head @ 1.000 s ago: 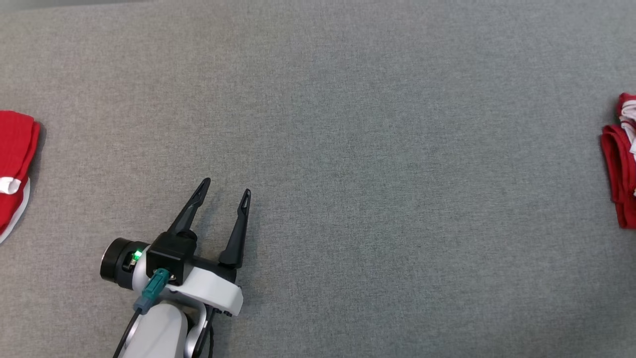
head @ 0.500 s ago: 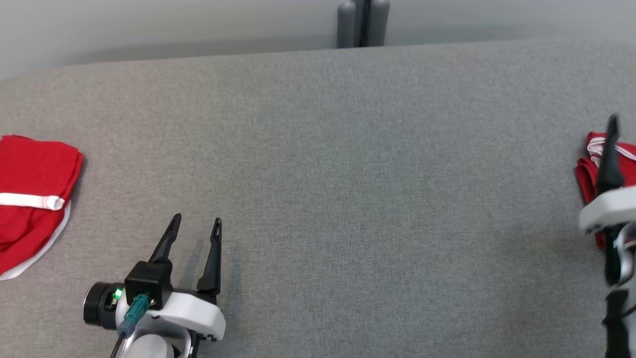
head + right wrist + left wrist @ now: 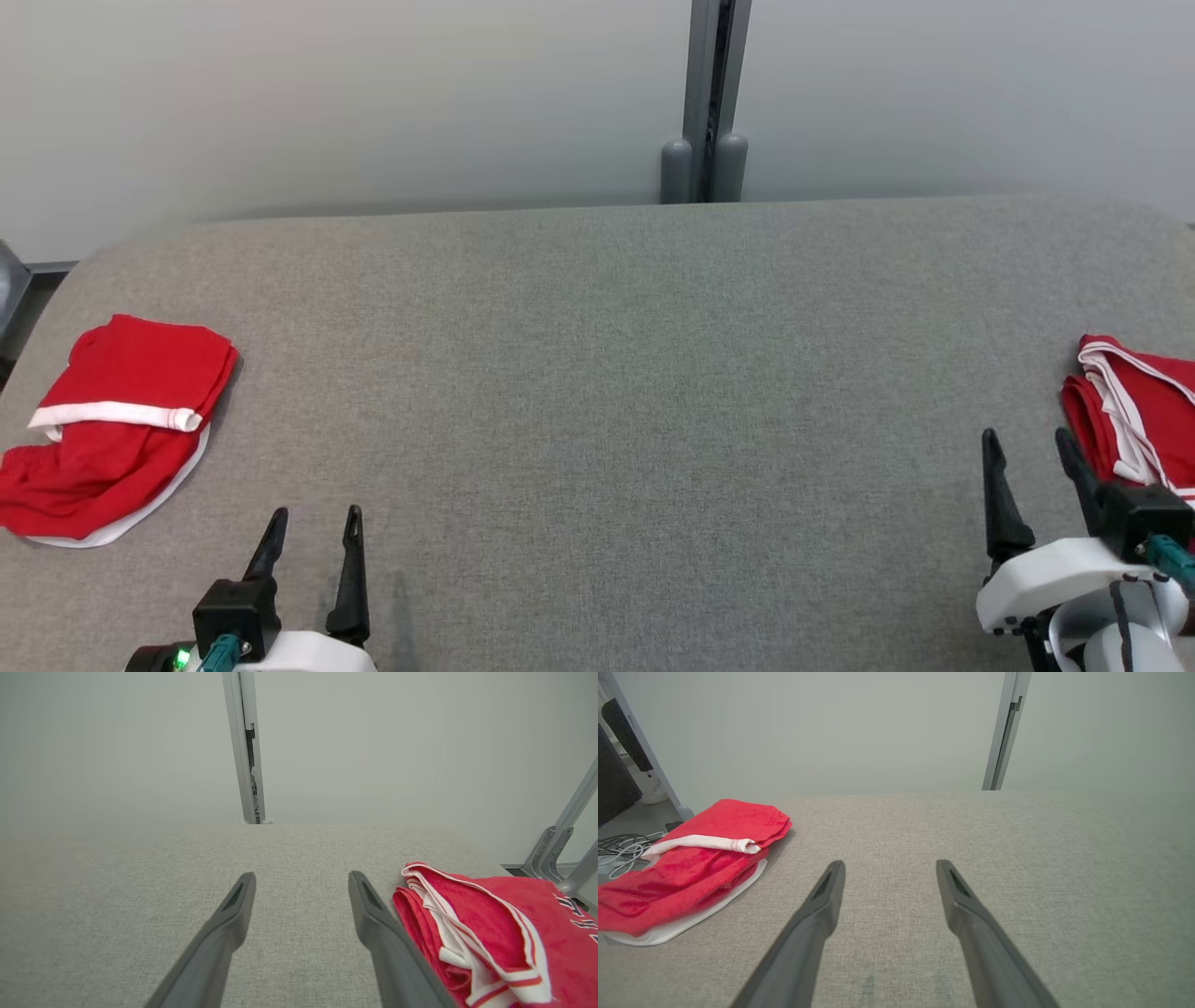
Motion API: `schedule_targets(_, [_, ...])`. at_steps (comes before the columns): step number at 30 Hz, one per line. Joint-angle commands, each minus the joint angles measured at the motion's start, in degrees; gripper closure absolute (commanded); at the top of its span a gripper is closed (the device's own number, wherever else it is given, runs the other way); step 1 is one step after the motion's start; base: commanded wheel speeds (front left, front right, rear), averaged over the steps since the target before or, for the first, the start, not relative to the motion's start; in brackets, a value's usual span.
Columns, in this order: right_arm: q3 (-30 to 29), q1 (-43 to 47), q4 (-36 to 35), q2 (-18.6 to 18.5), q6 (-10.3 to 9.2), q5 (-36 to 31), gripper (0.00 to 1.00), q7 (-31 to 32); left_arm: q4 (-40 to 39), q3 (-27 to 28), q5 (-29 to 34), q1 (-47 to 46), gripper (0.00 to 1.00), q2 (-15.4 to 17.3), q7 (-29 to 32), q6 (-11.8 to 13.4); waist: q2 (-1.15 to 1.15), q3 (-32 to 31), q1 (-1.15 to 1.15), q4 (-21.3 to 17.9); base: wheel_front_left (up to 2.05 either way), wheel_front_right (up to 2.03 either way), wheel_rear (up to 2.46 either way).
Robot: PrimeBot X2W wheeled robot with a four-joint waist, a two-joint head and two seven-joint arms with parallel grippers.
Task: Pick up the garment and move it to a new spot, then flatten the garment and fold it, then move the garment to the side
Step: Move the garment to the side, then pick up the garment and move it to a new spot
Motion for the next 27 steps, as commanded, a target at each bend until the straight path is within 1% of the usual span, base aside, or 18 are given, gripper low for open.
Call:
schedule_targets(1, [0.7,1.3,-0.2,-0.3,-0.02,1.0,0.00,0.0,0.1,0.5,-0.3,0.8,0.00,0.2,0.0,0.4,0.00,-1.6,0.00,0.3,0.00,0.00,0.00])
schedule_targets(5, [3.0,3.2,-1.5,-0.2,-0.02,3.1,0.00,0.0,0.1,1.3,-0.4,2.2,0.00,0.2,0.0,1.1,0.00,-3.1,0.00,0.3,0.00,0.00,0.00])
schedule_targets(10, [4.9,4.4,-3.5,-0.3,-0.02,4.2,0.00,0.0,-0.5,2.4,-0.3,3.3,0.00,0.2,0.0,1.6,0.00,-4.6,0.00,0.3,0.00,0.00,0.00])
schedule_targets(19, [5.3,5.4,-4.4,-0.3,-0.02,5.3,0.00,0.0,-1.0,3.4,-0.2,3.9,0.00,0.2,0.0,1.7,0.00,-5.7,0.00,0.6,0.00,0.00,0.00])
schedule_targets(27, [5.9,5.3,-3.5,-0.3,-0.02,5.5,0.00,0.0,-1.1,3.5,-0.8,3.7,0.00,0.2,0.0,2.0,0.00,-4.7,0.00,1.5,0.00,0.00,0.00])
